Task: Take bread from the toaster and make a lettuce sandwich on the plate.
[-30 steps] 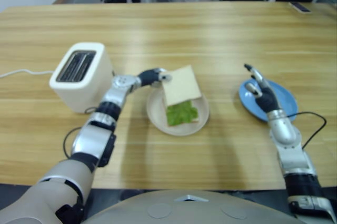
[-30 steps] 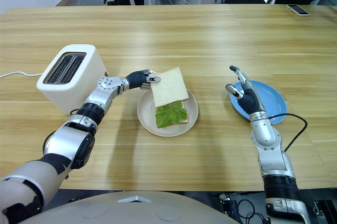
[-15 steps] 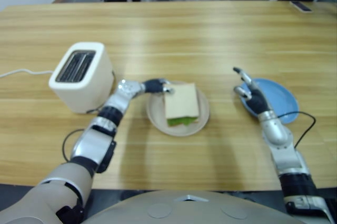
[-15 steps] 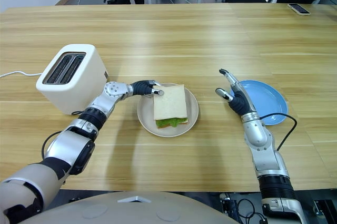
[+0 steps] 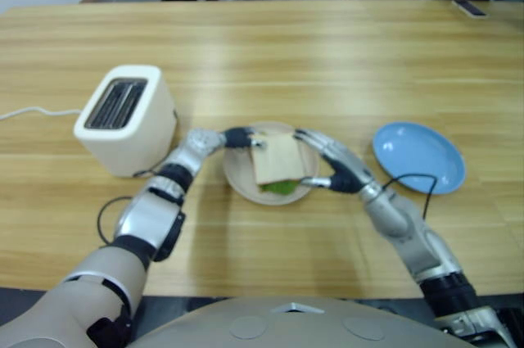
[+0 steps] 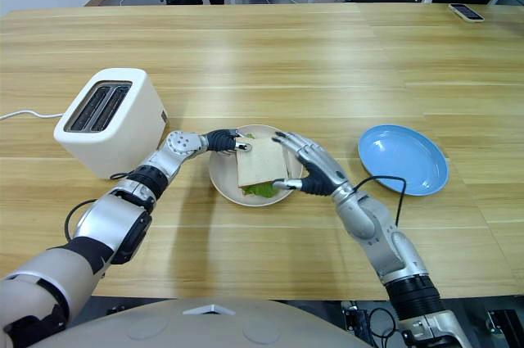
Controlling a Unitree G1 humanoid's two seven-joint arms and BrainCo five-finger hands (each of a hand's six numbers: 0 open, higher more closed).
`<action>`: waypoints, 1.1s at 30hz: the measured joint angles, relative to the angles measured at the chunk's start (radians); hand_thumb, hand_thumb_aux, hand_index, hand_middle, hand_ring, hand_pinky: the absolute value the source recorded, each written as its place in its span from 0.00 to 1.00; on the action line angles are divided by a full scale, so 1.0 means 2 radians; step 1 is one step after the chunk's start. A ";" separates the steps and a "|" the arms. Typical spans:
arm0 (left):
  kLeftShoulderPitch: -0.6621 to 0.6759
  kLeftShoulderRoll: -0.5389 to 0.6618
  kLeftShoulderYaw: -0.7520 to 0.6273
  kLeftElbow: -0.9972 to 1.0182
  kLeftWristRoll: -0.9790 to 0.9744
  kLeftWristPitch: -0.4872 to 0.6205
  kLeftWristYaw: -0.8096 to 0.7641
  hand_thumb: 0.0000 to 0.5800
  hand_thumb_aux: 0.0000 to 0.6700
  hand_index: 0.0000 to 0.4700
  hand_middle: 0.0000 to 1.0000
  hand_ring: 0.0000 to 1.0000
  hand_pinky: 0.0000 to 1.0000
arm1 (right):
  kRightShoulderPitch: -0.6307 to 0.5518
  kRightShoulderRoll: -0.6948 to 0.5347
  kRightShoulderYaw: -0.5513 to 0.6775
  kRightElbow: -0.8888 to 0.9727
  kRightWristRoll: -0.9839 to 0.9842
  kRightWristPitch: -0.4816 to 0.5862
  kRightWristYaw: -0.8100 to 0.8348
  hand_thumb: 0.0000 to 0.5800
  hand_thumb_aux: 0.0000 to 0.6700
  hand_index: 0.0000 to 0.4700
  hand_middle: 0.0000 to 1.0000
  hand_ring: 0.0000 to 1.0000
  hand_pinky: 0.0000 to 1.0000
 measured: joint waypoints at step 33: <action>-0.022 0.102 -0.076 -0.118 0.220 -0.009 0.349 0.00 0.00 0.00 0.00 0.00 0.00 | -0.158 0.010 0.177 0.215 -0.209 0.047 -0.130 0.00 0.00 0.00 0.00 0.00 0.00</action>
